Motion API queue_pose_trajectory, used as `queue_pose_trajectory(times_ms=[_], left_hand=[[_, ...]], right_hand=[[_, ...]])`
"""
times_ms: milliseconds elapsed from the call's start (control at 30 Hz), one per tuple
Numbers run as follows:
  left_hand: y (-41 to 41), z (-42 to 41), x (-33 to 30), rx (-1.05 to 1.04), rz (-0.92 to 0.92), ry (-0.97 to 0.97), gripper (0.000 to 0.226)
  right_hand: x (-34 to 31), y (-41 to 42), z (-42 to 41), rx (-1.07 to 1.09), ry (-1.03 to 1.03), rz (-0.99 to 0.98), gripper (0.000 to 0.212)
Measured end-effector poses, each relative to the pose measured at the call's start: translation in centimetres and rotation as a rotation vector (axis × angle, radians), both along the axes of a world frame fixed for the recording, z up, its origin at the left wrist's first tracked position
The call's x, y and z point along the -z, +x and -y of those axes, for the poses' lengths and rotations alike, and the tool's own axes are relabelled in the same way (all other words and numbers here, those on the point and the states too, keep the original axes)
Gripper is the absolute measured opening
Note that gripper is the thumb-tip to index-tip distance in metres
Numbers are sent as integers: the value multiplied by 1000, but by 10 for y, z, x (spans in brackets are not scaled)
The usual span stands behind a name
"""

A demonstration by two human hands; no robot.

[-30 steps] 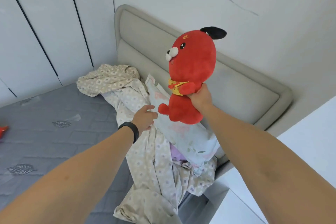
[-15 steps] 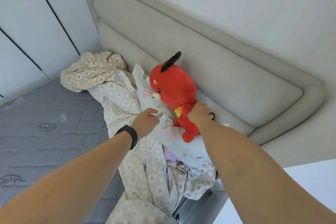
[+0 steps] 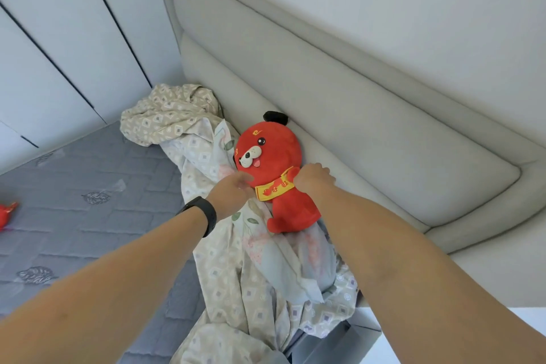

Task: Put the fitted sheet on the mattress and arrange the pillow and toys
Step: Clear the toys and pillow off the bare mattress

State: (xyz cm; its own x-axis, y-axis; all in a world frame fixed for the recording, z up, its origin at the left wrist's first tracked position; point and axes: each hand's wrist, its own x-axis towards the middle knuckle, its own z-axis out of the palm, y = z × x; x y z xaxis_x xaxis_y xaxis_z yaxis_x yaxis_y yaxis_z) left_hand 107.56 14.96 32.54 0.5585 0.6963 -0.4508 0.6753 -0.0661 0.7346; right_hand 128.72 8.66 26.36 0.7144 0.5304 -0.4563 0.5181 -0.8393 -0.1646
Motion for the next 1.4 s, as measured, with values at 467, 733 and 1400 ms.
queue_pose_trajectory(times_ms=[467,733,1400], left_hand=[[-116,23,2,-199,-21,-34,25],[-256,58,-34,-274,45,97,26],[-834,288,-43,-1066,164,83,16]], right_hand=[[-40,-116,-21,-382,251,146,45],[-93,-262,-11,-612,308,172,35],[-116,-890,128,-1418,249,-81,23]])
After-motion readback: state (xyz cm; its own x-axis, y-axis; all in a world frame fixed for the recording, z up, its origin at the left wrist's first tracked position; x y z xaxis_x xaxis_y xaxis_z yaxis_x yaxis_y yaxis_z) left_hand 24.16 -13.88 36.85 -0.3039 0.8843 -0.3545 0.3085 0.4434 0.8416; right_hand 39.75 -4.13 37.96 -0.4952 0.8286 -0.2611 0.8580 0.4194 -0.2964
